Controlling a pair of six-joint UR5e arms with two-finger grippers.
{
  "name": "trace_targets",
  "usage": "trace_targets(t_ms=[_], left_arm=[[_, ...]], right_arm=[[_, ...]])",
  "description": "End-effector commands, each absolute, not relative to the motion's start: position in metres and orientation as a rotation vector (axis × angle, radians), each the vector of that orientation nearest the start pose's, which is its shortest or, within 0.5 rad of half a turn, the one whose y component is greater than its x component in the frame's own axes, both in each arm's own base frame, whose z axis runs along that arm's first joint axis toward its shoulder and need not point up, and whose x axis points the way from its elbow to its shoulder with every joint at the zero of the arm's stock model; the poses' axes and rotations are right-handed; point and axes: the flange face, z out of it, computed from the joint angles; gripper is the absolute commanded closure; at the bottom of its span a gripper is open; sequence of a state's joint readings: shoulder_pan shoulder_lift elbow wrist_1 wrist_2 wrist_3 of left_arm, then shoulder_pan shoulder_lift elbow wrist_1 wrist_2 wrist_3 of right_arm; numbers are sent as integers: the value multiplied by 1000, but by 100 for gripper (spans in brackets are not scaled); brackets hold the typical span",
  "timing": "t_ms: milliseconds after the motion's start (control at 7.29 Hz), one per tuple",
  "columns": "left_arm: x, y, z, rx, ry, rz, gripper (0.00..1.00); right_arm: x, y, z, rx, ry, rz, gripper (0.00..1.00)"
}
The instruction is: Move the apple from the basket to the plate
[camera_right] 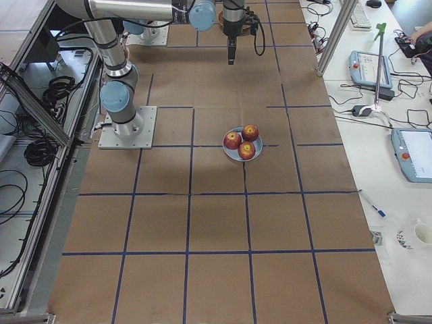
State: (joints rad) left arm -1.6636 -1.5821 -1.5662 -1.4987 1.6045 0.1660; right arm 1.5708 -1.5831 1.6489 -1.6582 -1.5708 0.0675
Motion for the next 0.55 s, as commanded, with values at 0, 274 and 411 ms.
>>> trace_targets(t_ms=[0,274,411], left_arm=[[-176,-489,495,397,3078,-108,1],[-176,-488,492,397,3078,-101,1],[-176,-489,493,397,3078,-103,1]], right_arm=[[133,-488,464,106,3139,-34,0],[133,-488,465,106,3137,-36,0],[133,-488,464,106,3139,-34,0]])
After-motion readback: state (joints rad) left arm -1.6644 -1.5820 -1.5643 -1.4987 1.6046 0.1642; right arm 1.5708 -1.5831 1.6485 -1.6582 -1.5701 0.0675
